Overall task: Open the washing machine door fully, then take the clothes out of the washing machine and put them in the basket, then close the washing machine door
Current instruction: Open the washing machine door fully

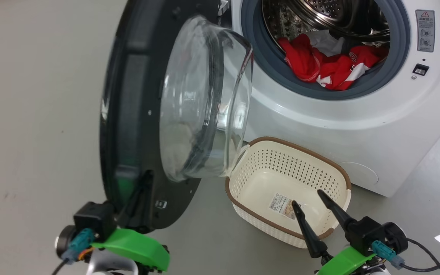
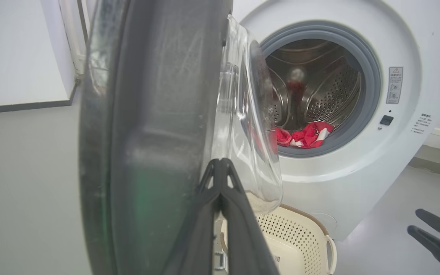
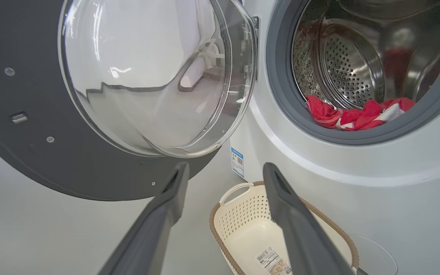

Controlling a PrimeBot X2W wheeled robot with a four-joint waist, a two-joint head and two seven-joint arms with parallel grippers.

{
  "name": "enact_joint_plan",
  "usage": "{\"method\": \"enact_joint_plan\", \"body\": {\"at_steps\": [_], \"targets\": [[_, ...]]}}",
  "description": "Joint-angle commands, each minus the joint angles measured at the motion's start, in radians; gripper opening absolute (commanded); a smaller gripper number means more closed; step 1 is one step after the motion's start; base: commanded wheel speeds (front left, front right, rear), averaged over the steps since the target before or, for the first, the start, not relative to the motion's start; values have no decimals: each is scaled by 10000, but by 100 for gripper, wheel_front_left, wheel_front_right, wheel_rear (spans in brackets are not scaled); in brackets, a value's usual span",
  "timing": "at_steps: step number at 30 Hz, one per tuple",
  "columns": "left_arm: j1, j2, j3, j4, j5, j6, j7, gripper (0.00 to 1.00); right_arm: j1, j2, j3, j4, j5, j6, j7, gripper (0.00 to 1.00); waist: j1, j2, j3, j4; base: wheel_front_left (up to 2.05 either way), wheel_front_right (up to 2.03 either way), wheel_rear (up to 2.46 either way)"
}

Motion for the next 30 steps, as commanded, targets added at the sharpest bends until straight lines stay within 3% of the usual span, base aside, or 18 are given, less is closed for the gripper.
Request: {"method": "enact_joint_plan", "body": {"at_steps": [1,15,30], "targets": [[-137,361,769,-119,-160,300,-174,0,-453,26,352,-190,-106,35,-65,100,0,-1,17,-7,0,0,0],[-377,691,1911,1001,-590,569,-1123,0,-315,26,332,-139,-330,35,-65,100,0,-1,184,-88,0,0,0],[-1669,940,3074,3079,-1049,222,-1994,0,-91,26,159,-219,-690,35,-65,100,0,-1,375,-185,0,0,0]]}}
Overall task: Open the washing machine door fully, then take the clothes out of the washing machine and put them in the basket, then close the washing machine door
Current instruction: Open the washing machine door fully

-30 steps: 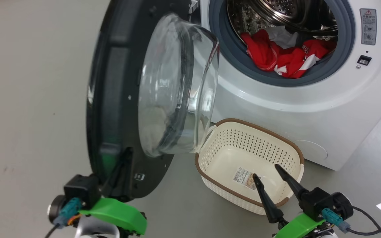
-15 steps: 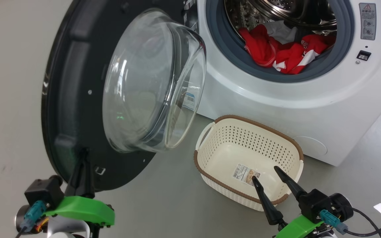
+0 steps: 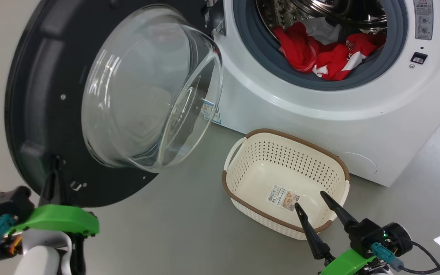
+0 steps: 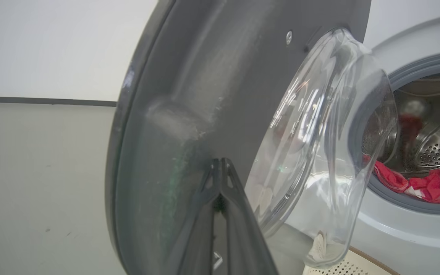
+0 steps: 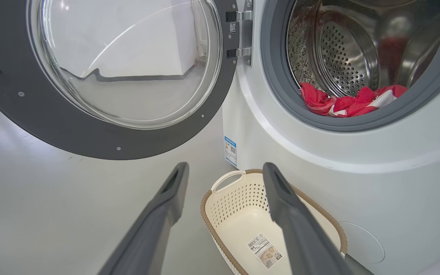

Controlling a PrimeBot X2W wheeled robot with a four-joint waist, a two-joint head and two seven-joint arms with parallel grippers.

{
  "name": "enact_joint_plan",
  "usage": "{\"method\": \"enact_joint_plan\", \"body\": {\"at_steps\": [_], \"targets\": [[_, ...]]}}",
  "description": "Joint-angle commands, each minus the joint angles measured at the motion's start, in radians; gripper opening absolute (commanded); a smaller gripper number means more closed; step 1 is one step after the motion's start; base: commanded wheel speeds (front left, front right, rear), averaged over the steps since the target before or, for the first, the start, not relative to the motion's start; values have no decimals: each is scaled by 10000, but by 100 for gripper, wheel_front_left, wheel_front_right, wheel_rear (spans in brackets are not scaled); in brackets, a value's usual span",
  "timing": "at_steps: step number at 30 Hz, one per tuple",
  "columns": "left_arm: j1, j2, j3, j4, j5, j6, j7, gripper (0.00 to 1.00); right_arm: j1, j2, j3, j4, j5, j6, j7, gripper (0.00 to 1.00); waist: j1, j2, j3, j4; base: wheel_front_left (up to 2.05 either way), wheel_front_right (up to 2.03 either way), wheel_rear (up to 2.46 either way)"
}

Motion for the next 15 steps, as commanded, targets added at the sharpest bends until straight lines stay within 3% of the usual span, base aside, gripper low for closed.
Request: {"method": "enact_joint_plan", "body": {"at_steps": [1,15], "targets": [[-520,528,655,5,-66,-40,-145,0,-77,30,176,-257,-116,35,-65,100,0,-1,15,-12,0,0,0],[-1484,424,2058,1122,404,-835,-204,0,-113,-10,228,-611,-478,35,-65,100,0,-1,488,-199,0,0,0]]}}
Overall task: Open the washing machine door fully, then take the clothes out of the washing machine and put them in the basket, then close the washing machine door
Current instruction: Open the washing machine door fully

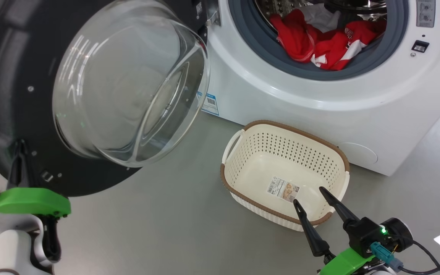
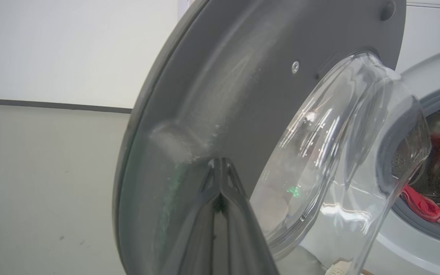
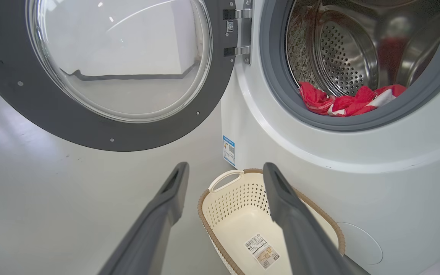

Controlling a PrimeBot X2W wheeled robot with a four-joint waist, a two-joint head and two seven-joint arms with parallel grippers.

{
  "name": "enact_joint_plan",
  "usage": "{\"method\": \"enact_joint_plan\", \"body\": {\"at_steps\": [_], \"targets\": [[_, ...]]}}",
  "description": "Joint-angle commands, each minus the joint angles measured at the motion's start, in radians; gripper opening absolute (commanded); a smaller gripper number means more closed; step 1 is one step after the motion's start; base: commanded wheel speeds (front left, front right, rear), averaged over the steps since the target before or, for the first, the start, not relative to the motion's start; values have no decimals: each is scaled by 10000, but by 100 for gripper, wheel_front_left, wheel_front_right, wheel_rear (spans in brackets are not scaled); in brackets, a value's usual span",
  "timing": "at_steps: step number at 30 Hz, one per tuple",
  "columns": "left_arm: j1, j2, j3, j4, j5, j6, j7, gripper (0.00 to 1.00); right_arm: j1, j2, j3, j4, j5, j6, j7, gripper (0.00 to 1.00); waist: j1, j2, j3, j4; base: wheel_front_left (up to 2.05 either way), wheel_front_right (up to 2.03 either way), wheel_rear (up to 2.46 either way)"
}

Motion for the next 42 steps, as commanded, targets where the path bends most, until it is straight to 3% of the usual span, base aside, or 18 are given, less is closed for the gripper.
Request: {"method": "enact_joint_plan", "body": {"at_steps": [1,23,24,25,26,27,28,34,42], "targets": [[-457,466,613,-51,202,-90,-118,0,-129,-15,291,-282,-120,35,-65,100,0,0,139,-102,0,0,0],[-909,-225,3273,628,1510,-1268,-120,0,-394,-101,188,-402,-79,35,-65,100,0,0,472,-711,0,0,0],[-857,-293,3347,510,1597,-1287,-120,3,-387,-90,170,-412,-58,35,-65,100,0,0,418,-734,0,0,0],[-787,-371,3399,393,1681,-1309,-120,21,-375,-78,156,-422,-39,35,-65,100,0,0,373,-759,0,0,0],[-703,-456,3433,242,1771,-1337,-120,31,-366,-65,148,-428,-29,35,-65,100,0,0,327,-790,0,0,0],[-611,-536,3451,59,1867,-1371,-120,58,-359,-53,137,-435,-18,35,-65,100,0,0,286,-824,0,0,0],[-513,-622,3469,-146,1948,-1391,-120,100,-356,-40,121,-452,-4,35,-65,100,0,0,248,-862,0,0,0],[96,-979,3400,-1662,2286,-1600,-120,100,-308,15,-87,-576,82,35,-65,100,0,0,13,-1137,0,0,0],[969,-1227,2706,-4030,1387,-2230,-120,100,-422,37,-484,-909,504,35,-65,100,0,0,-307,-1853,0,0,0]]}}
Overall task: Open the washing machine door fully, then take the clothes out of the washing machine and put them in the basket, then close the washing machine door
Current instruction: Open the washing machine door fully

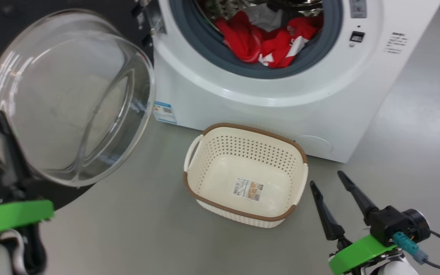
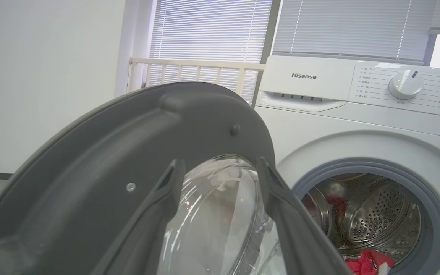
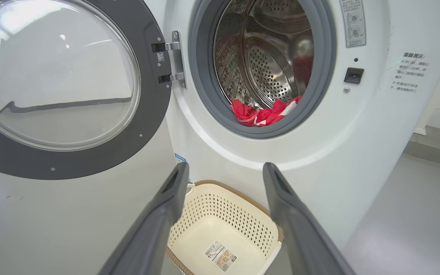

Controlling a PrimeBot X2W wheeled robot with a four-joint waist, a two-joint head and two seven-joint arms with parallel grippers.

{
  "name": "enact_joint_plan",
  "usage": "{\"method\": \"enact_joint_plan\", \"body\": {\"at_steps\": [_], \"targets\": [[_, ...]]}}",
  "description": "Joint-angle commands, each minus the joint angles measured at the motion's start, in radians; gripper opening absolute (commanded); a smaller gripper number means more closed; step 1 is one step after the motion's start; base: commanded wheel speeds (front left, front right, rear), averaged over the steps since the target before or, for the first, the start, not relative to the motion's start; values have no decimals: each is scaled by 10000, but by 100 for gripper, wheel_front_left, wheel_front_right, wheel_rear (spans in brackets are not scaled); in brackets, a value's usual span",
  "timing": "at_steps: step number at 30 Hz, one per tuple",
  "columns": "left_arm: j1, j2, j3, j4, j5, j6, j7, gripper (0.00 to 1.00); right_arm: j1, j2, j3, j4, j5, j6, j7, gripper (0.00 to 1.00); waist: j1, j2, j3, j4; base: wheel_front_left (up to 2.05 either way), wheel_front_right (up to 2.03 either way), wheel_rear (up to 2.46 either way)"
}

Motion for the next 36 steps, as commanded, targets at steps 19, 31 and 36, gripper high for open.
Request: {"method": "enact_joint_plan", "body": {"at_steps": [19,31,36], "targets": [[1903,1094,-2267,-1381,-581,-155,149,100,-449,31,-1294,-1253,141,35,-65,100,0,-1,-411,-2814,0,0,0],[3015,1402,-2598,-908,-497,-156,17,100,235,31,-1360,-1555,133,35,-65,100,0,-1,-924,-4074,0,0,0],[3431,1448,-2734,-613,-581,-156,1,100,728,31,-1447,-1578,279,35,-65,100,0,-1,-1274,-4306,0,0,0]]}}
